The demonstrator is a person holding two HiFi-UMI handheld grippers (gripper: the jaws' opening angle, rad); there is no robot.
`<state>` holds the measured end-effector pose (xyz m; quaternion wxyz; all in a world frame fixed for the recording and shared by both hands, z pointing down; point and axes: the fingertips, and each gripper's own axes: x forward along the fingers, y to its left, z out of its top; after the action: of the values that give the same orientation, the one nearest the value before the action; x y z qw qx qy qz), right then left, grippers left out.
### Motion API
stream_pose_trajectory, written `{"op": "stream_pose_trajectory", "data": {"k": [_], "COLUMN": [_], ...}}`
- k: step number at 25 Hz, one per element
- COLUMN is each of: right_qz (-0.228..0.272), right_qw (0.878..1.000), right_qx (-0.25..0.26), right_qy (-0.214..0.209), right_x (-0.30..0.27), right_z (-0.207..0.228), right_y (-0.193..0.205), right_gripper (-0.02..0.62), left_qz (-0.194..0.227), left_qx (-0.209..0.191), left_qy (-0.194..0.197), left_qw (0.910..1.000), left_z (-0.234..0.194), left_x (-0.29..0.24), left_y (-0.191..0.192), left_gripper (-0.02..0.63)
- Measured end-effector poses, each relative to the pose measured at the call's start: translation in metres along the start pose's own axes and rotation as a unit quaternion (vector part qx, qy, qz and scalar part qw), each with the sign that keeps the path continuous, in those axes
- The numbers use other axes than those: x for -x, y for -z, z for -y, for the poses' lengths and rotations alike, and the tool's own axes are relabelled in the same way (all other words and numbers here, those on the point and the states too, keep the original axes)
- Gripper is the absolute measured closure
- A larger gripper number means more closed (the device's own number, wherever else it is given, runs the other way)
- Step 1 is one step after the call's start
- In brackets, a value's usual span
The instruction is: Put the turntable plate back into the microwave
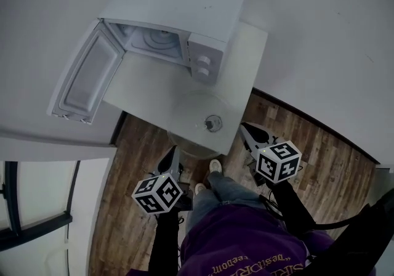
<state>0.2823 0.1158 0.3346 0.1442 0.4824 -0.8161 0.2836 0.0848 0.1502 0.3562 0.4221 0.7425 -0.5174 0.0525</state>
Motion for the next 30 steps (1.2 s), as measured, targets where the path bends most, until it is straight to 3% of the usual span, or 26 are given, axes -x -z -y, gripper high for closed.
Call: {"op": "stream_pose_trajectory", "data": {"k": [4,6,11,16,19,23,26,30], "right_qz": [-0.042,-0.069,-0.115,-0.135,-0.145,-0.165,-0.174,-0.188], "right_qw": [0.999,0.997,0.991,0.986,0.982,0.978,0.974,0.972], "right_qx": [-0.014,-0.024,-0.046,-0.080,-0.100,-0.110,-0.125,-0.124], "right_qy": [-0.022,-0.038,-0.046,-0.054,-0.063,-0.063,-0.073,-0.068], "right_x": [-0.016,-0.022,-0.036,-0.046,-0.051,-0.058,-0.064,-0.069], "right_z": [0.019,0.025,0.039,0.048,0.051,0.056,0.054,0.053], "right_y": [0.016,0.029,0.056,0.066,0.071,0.079,0.082,0.086], "right_gripper": [0.583,0.583,0.583,0.570,0.492,0.477,0.476,0.476], "left_qz": [0.010,0.007,-0.006,-0.003,-0.030,-0.088,-0.108,-0.127], "left_qx": [0.075,0.091,0.124,0.207,0.249,0.270,0.306,0.313], "left_qy": [-0.012,-0.018,-0.044,-0.049,-0.025,0.019,0.053,0.072], "left_qw": [0.9970,0.9957,0.9913,0.9770,0.9678,0.9587,0.9445,0.9386], "left_z": [-0.021,-0.027,-0.044,-0.068,-0.076,-0.072,-0.066,-0.061], "left_x": [-0.014,-0.019,-0.022,-0.022,-0.029,-0.046,-0.058,-0.070], "left_y": [0.007,0.014,0.032,0.045,0.058,0.074,0.082,0.088], "left_gripper": [0.599,0.547,0.537,0.503,0.453,0.406,0.385,0.383]}}
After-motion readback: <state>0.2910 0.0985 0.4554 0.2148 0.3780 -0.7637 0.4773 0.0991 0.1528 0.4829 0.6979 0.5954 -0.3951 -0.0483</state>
